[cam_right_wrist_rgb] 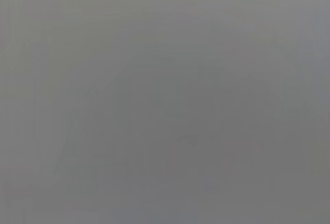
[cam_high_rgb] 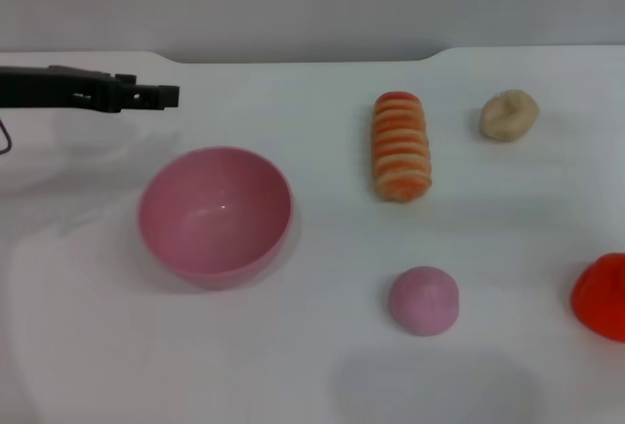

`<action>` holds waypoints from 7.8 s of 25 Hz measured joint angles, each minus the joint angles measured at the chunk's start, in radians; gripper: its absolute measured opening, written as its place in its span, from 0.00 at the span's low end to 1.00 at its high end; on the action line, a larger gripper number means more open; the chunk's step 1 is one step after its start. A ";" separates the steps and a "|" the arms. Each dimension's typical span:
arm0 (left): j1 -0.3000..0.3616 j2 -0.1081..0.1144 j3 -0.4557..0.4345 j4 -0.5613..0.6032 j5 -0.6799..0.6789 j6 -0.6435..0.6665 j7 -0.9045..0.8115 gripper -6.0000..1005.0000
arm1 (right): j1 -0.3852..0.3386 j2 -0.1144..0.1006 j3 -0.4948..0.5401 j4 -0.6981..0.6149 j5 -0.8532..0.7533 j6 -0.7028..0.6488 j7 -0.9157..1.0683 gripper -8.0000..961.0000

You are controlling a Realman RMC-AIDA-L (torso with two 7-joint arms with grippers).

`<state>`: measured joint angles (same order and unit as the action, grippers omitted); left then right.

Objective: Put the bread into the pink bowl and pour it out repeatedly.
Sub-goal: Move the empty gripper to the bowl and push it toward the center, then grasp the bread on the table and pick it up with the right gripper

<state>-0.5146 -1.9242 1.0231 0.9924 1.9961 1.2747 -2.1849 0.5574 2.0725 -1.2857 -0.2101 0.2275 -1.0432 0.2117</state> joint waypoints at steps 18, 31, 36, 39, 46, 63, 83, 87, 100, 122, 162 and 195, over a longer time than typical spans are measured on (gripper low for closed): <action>0.054 -0.043 0.010 -0.031 0.084 -0.033 0.007 0.79 | 0.011 -0.002 -0.009 -0.006 -0.007 0.002 -0.002 0.55; 0.059 -0.101 0.014 -0.032 0.178 -0.055 -0.008 0.79 | 0.020 -0.005 -0.011 -0.008 -0.007 0.002 -0.006 0.55; 0.022 -0.123 0.014 -0.032 0.292 -0.080 -0.051 0.79 | 0.020 -0.005 -0.012 -0.008 -0.007 0.002 -0.007 0.55; 0.017 -0.124 0.014 -0.032 0.307 -0.087 -0.060 0.78 | 0.021 -0.005 -0.012 -0.008 -0.007 0.002 -0.007 0.55; -0.006 -0.123 0.014 -0.033 0.358 -0.097 -0.104 0.75 | 0.021 -0.005 -0.007 -0.006 -0.007 0.002 -0.008 0.55; -0.036 -0.125 0.065 -0.040 0.392 -0.080 -0.165 0.68 | 0.022 -0.007 -0.004 -0.008 -0.007 0.002 -0.008 0.56; -0.041 -0.114 0.064 -0.041 0.392 -0.053 -0.191 0.16 | 0.019 -0.008 -0.009 -0.008 -0.007 0.000 -0.008 0.56; -0.041 -0.114 0.063 -0.041 0.392 -0.044 -0.191 0.06 | 0.017 -0.008 -0.011 -0.008 -0.007 -0.006 -0.008 0.56; -0.049 -0.122 0.026 -0.018 0.385 -0.057 -0.191 0.05 | 0.023 -0.004 -0.024 -0.155 -0.278 0.268 0.031 0.56; -0.038 -0.130 0.035 -0.021 0.374 -0.112 -0.171 0.05 | 0.120 -0.068 -0.389 -0.594 -0.553 0.909 0.450 0.56; -0.046 -0.132 0.042 -0.040 0.331 -0.143 -0.127 0.05 | 0.290 -0.048 0.216 -0.728 -2.459 -0.210 1.754 0.57; -0.062 -0.132 0.064 -0.041 0.307 -0.134 -0.139 0.05 | 0.276 -0.007 0.196 -0.451 -2.528 0.075 1.746 0.73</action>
<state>-0.5766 -2.0560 1.0873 0.9510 2.3033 1.1407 -2.3240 0.8338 2.0654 -1.0894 -0.6607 -2.3010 -0.9682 1.9577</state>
